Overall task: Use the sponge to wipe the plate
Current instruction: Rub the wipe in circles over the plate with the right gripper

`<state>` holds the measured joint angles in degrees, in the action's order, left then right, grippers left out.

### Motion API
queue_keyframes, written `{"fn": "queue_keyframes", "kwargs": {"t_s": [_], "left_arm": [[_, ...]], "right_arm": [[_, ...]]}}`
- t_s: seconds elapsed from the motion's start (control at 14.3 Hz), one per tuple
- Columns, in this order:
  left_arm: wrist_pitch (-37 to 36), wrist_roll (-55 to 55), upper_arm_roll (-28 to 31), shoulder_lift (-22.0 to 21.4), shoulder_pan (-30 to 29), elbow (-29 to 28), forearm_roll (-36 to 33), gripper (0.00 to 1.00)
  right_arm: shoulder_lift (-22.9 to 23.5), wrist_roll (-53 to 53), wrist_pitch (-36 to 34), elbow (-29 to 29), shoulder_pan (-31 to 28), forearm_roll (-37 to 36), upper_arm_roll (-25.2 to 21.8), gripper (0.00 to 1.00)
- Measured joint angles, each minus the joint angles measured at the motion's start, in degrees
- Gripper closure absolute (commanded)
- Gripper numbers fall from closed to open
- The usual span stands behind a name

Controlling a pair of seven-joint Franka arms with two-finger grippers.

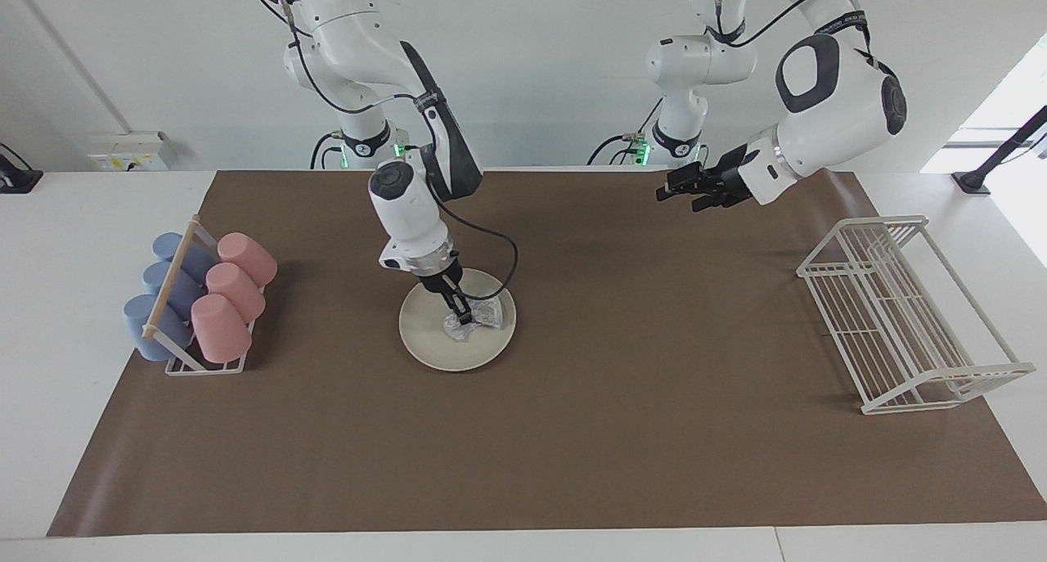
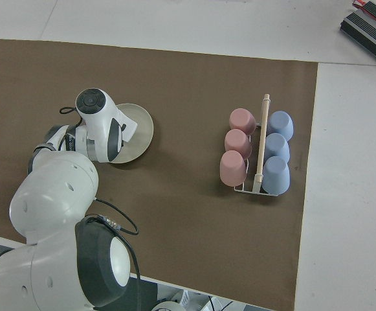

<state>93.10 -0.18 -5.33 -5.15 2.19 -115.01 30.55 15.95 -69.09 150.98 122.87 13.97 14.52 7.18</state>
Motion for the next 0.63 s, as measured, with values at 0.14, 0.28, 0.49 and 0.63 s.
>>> {"fn": "queue_keyframes", "kwargs": {"t_s": [0.14,0.28,0.49,0.63], "left_arm": [[0.1,0.0,-0.5,0.0,0.0,0.1,-1.5,0.00],[0.3,-0.1,-0.5,-0.1,0.0,0.1,-2.0,0.00],[0.5,-0.2,-0.4,-0.1,-0.1,0.1,-3.2,0.00],[0.7,-0.2,-0.4,-0.1,-0.1,0.2,-5.0,0.00]], "right_arm": [[-0.1,5.1,0.0,0.3,-3.2,0.0,0.0,1.00],[-0.1,5.8,0.0,0.4,-3.5,0.0,0.0,1.00],[-0.3,-0.9,0.0,0.5,-0.2,0.0,0.1,1.00],[-0.3,-6.7,0.4,0.6,3.7,0.0,0.2,1.00]]}}
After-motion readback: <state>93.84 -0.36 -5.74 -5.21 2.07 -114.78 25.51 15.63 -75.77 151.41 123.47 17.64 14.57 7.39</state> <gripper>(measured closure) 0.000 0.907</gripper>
